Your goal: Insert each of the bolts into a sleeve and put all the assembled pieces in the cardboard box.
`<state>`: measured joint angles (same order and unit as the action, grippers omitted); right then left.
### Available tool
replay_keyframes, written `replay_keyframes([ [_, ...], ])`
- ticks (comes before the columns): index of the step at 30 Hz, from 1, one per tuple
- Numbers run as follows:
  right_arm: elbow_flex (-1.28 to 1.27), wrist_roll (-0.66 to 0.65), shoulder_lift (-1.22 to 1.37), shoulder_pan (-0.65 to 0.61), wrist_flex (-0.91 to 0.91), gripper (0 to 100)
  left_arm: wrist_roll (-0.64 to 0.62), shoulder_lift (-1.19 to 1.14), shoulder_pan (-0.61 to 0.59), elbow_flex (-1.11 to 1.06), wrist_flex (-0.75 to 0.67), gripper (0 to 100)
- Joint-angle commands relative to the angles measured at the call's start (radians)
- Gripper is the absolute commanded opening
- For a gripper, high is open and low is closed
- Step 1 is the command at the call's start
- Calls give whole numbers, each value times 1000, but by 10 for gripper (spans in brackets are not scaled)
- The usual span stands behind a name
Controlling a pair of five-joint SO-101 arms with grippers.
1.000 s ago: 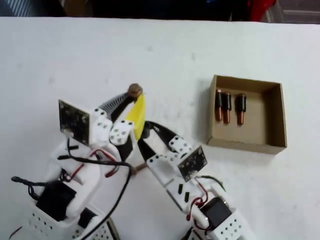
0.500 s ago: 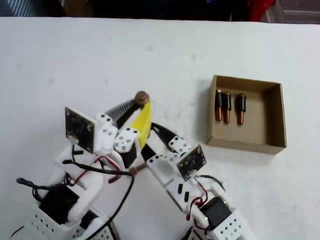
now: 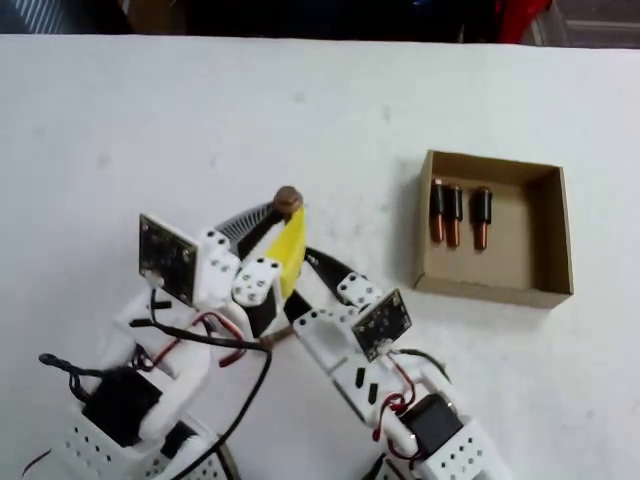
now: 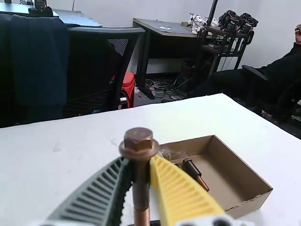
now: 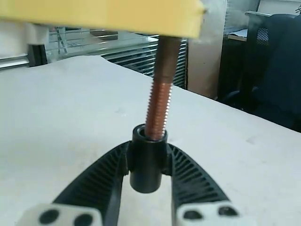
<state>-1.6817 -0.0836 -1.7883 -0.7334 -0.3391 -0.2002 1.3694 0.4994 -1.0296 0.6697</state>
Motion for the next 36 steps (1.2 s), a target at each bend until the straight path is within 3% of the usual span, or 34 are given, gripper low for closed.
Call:
replay_keyframes([
  [1,-9,-15,-12,-8,-2,17,-3,16,10,14,-34,20],
  [36,-9,-15,-12,-8,-2,17,34,18,-33,-54,-54,20],
])
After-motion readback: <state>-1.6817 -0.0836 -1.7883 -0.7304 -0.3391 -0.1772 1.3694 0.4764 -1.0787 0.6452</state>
